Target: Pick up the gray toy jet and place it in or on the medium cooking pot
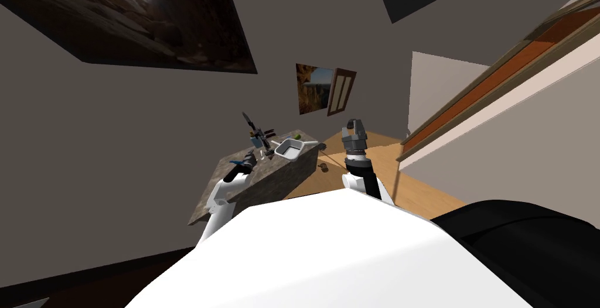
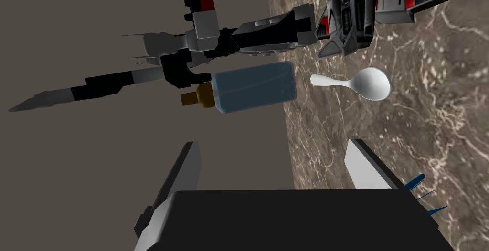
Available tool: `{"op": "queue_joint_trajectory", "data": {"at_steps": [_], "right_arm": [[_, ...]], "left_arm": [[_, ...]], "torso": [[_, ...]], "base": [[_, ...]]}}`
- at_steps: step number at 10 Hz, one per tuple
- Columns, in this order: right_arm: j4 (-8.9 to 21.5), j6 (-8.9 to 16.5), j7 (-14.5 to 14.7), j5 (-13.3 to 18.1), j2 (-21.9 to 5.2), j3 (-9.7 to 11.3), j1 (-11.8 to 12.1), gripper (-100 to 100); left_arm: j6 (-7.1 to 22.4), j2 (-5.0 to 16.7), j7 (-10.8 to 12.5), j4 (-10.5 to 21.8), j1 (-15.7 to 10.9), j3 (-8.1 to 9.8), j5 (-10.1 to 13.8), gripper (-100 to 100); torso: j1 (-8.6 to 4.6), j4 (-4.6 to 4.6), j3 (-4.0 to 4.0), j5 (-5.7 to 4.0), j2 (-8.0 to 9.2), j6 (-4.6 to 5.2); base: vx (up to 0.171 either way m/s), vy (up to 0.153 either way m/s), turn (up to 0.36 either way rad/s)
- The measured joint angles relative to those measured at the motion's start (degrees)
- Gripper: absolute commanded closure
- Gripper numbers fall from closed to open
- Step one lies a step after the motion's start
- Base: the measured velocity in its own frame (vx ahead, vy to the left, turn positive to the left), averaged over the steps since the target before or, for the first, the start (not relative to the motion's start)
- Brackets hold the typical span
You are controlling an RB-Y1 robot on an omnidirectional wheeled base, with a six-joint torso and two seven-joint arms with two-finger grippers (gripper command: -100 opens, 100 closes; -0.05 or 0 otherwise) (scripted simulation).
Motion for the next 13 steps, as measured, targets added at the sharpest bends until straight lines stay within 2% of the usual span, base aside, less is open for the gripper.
{"op": "queue_joint_trajectory", "data": {"at_steps": [13], "right_arm": [[0.00,0.00,0.00,0.00,0.00,0.00,0.01,0]], "left_arm": [[18.12,6.54,4.02,9.10,-8.18,-2.49,1.84,-100]], "torso": [[-0.01,-0.02,-0.05,0.00,-0.09,-0.03]], "base": [[-0.016,0.059,-0.143]]}}
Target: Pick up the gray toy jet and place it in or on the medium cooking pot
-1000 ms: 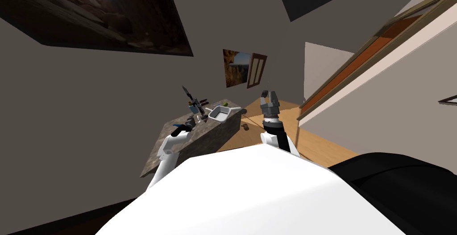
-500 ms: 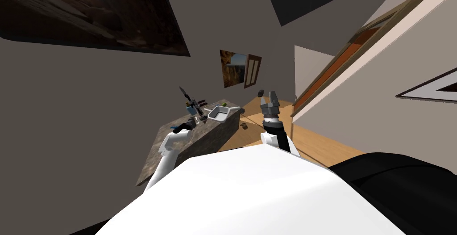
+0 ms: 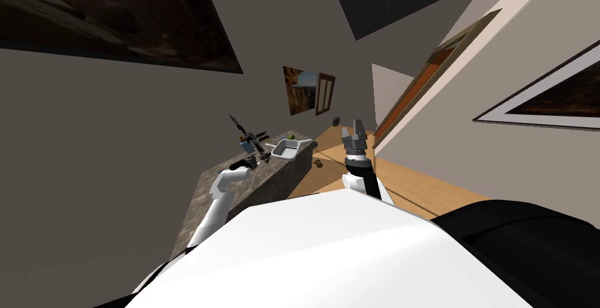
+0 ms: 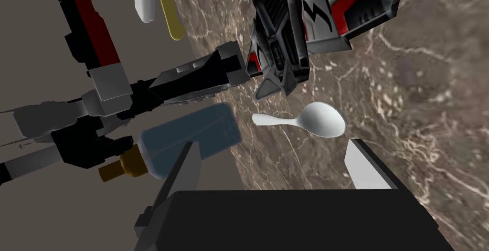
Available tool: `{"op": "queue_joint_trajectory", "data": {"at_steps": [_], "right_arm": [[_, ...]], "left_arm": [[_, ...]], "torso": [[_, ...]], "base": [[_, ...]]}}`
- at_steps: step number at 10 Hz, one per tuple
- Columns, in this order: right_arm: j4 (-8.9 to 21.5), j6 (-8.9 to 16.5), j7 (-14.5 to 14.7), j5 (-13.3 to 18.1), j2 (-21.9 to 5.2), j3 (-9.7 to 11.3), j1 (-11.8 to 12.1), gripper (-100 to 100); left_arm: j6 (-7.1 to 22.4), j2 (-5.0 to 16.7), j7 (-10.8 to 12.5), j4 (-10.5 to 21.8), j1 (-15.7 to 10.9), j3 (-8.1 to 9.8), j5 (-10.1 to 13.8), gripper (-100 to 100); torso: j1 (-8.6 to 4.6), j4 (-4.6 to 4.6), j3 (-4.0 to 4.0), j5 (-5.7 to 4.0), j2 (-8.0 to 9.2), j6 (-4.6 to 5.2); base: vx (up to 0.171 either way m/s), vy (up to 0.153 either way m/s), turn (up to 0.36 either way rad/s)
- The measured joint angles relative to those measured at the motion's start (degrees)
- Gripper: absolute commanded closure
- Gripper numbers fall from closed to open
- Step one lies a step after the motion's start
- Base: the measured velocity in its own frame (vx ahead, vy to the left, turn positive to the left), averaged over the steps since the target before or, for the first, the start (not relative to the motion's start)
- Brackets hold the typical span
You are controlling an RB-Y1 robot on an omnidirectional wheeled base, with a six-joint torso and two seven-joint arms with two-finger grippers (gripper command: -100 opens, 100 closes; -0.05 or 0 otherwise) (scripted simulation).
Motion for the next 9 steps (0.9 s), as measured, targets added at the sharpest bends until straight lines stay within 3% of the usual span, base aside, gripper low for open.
{"op": "queue_joint_trajectory", "data": {"at_steps": [9], "right_arm": [[0.00,0.00,0.00,0.00,0.00,0.00,0.00,0]], "left_arm": [[12.07,4.42,2.13,6.07,-5.51,-3.13,1.29,-100]], "torso": [[-0.01,-0.01,-0.03,0.00,-0.05,0.01]], "base": [[-0.010,0.058,-0.158]]}}
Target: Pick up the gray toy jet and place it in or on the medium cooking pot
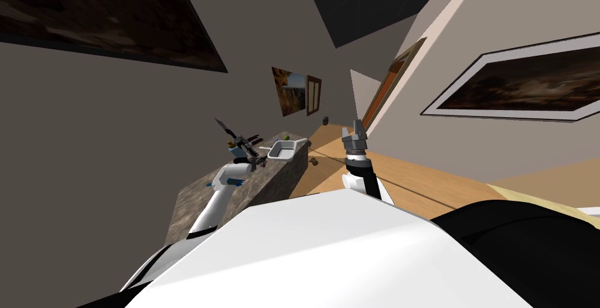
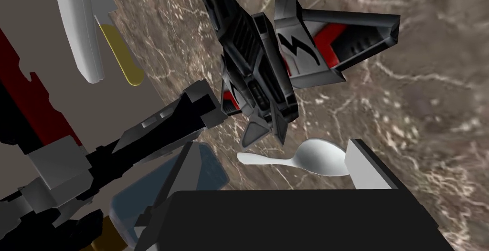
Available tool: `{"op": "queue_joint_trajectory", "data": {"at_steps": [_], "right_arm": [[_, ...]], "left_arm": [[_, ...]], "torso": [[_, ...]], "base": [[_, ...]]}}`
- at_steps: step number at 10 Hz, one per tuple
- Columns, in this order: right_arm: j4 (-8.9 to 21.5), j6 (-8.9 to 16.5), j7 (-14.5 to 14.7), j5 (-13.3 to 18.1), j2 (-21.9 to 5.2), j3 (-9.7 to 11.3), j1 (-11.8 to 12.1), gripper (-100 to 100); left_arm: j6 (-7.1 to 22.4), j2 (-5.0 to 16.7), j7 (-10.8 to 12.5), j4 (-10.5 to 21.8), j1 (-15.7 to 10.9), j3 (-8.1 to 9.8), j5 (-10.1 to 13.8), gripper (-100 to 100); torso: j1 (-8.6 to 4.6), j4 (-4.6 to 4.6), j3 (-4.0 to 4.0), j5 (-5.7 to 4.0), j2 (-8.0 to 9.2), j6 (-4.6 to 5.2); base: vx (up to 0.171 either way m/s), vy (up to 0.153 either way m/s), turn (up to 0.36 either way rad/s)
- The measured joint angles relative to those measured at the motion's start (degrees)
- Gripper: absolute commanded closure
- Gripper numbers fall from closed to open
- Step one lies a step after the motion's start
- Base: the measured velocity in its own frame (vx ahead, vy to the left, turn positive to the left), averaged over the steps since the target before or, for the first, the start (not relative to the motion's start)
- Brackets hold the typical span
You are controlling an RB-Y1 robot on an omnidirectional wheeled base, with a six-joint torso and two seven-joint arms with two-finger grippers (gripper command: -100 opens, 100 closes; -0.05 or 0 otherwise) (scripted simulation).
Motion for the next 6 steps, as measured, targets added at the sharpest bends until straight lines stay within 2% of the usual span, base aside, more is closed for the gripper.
{"op": "queue_joint_trajectory", "data": {"at_steps": [1,2,6], "right_arm": [[0.00,0.00,0.00,0.00,0.00,0.00,0.01,0],[0.00,0.00,0.00,0.00,0.00,0.00,0.01,0],[0.00,0.00,0.00,0.00,0.01,0.00,0.00,0]], "left_arm": [[0.25,0.04,0.04,0.07,-0.06,-0.05,0.02,0],[0.22,0.04,0.03,0.06,-0.05,-0.04,0.02,-100],[-1.83,-2.26,-3.98,6.09,-4.42,3.13,-1.33,-100]], "torso": [[-0.08,-0.01,-0.01,-0.01,-0.02,-0.04],[-0.16,-0.01,-0.02,-0.03,-0.02,-0.03],[-0.24,0.02,0.05,-0.05,0.09,-0.02]], "base": [[0.000,0.000,0.000],[-0.021,-0.001,-0.002],[-0.035,-0.010,-0.003]]}}
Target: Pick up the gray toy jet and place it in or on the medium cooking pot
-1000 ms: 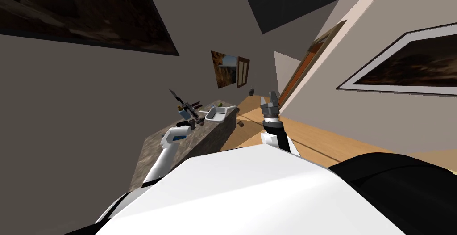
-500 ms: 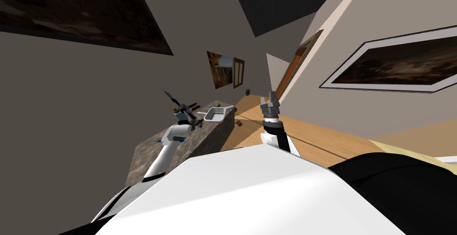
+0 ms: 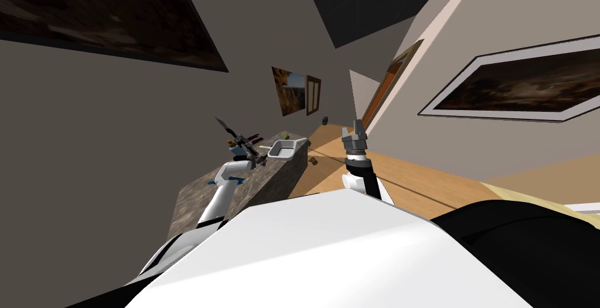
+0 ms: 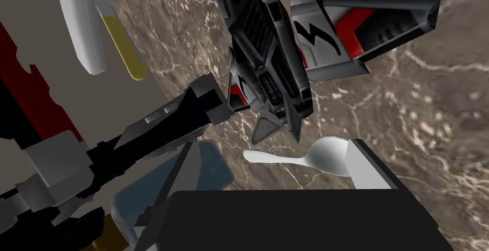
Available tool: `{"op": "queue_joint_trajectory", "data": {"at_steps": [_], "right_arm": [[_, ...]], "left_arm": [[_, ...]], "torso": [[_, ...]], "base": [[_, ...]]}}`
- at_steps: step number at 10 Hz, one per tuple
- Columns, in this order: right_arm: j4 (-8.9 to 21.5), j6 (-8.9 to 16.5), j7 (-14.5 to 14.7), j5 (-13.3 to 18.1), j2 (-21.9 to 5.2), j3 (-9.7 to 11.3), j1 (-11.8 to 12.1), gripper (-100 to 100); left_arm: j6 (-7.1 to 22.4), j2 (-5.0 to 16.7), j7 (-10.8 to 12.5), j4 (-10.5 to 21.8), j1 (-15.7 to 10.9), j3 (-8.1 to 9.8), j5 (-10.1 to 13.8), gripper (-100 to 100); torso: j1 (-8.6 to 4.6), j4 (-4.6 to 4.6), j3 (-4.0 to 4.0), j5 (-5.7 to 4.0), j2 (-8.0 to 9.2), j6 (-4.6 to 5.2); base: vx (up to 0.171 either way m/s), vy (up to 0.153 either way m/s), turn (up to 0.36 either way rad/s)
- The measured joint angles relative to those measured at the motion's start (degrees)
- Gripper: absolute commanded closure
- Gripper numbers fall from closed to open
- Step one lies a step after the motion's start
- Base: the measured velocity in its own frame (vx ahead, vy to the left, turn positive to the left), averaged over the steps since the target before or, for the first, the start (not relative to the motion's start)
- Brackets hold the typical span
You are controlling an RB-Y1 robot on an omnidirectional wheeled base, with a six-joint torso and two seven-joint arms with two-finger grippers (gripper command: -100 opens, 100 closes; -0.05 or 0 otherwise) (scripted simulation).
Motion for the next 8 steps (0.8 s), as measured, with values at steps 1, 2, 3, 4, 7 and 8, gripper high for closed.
{"op": "queue_joint_trajectory", "data": {"at_steps": [1,2,3,4,7,8], "right_arm": [[0.00,0.00,0.00,0.00,0.00,0.00,0.00,0],[0.00,0.00,0.00,0.00,0.00,0.00,0.00,0],[0.00,0.00,0.00,0.00,0.00,0.00,0.00,0],[0.00,0.00,0.00,0.00,0.00,0.00,0.00,0],[0.00,0.00,0.00,0.00,0.00,0.00,0.00,0],[0.00,0.00,0.00,0.00,0.00,0.00,0.00,0]], "left_arm": [[-0.32,-0.24,-0.74,1.12,-0.56,0.51,-0.07,-100],[-0.77,-0.77,-1.76,2.55,-1.69,1.38,-0.32,-100],[-1.33,-1.02,-2.54,4.06,-2.37,1.85,-0.42,-100],[-1.94,-1.50,-3.62,5.82,-3.58,2.73,-0.60,-100],[-3.22,-2.85,-5.90,9.72,-5.99,4.39,-1.46,-100],[-3.67,-3.45,-6.88,11.15,-6.98,5.24,-1.79,-100]], "torso": [[0.02,-0.01,-0.01,0.01,-0.02,-0.01],[0.02,-0.01,-0.02,0.00,-0.03,0.00],[0.03,-0.01,-0.03,0.01,-0.04,-0.01],[0.00,-0.01,-0.01,0.00,-0.02,0.00],[0.02,-0.01,-0.02,0.01,-0.03,-0.01],[0.02,-0.01,-0.01,0.01,-0.02,-0.01]], "base": [[-0.024,-0.004,0.000],[-0.020,-0.004,-0.004],[-0.032,-0.012,-0.001],[-0.026,-0.006,-0.001],[-0.027,-0.004,-0.002],[-0.026,-0.005,-0.003]]}}
